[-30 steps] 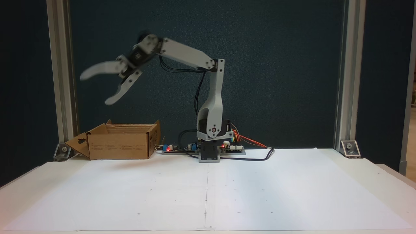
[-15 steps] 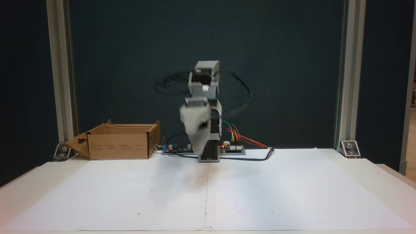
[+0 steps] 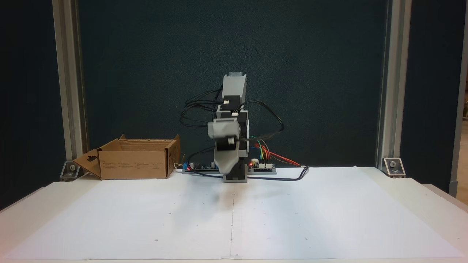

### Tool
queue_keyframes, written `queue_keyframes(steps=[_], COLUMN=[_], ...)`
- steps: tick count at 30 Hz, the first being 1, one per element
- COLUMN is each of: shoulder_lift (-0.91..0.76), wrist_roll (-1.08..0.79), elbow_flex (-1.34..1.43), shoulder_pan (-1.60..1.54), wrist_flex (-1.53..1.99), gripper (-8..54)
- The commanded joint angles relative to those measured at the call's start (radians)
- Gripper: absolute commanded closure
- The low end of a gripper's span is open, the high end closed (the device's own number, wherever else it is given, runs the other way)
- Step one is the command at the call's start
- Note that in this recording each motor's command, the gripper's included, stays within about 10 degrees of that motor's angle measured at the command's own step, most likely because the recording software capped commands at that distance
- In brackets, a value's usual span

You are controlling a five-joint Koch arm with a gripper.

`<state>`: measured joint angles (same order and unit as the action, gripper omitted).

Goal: Grasp a green dice and put it in the bin.

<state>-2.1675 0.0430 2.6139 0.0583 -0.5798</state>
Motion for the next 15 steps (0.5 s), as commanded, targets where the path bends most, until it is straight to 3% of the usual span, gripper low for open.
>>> queue_keyframes(steps=[1, 7, 15], shoulder_lift=[-0.058, -0.183, -0.201], wrist_roll=[0.031, 0.029, 0.029], elbow_flex=[0.006, 0.129, 0.187], shoulder_pan=[-0.015, -0.083, -0.089], wrist_flex=[-0.165, -0.415, -0.727], gripper=[1.3, 1.3, 1.4])
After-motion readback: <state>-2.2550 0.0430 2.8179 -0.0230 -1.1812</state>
